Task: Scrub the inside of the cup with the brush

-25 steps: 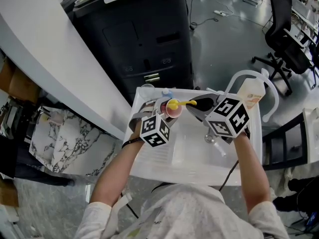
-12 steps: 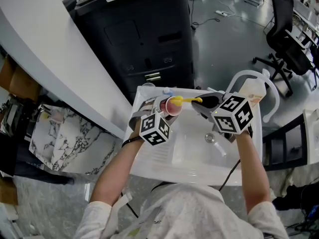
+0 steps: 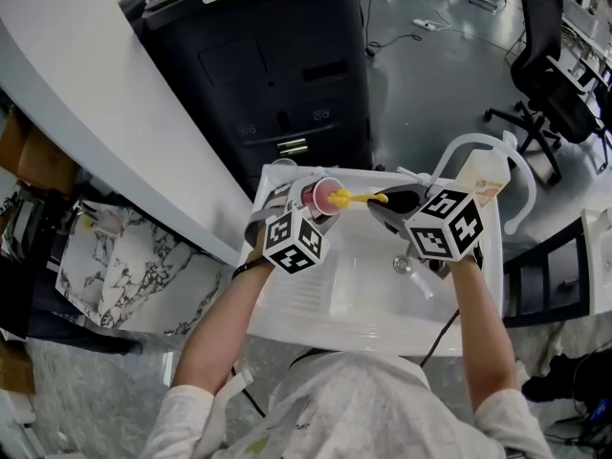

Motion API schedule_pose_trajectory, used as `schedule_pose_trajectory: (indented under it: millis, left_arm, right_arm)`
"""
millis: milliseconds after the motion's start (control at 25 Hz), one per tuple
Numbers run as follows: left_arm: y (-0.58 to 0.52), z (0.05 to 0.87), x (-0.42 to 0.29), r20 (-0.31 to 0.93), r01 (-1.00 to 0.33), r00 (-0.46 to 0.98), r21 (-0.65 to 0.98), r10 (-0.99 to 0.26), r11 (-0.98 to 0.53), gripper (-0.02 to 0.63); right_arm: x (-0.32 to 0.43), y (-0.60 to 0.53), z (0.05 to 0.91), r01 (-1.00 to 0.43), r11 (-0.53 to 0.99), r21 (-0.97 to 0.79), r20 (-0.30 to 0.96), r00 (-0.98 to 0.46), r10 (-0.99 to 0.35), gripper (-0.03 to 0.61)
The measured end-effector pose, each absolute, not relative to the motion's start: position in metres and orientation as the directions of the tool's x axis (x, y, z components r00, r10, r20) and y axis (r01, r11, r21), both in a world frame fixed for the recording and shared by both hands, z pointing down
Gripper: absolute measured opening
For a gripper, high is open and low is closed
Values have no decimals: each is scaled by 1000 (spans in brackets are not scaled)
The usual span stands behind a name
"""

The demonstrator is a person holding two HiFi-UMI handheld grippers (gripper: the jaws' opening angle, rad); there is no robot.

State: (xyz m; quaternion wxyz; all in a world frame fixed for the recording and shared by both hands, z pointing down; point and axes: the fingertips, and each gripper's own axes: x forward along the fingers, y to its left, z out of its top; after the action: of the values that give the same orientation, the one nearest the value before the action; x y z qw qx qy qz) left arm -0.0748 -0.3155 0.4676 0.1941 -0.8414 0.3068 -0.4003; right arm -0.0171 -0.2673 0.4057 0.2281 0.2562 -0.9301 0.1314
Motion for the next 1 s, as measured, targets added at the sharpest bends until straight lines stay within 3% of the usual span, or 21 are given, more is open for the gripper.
schedule_pose_trajectory:
  millis: [1000]
  left_arm:
    - [-314, 480, -76, 590, -339, 475, -562, -653, -755, 301]
  right_arm:
    - [-47, -251, 390, -486, 871, -74, 481, -782, -395, 34]
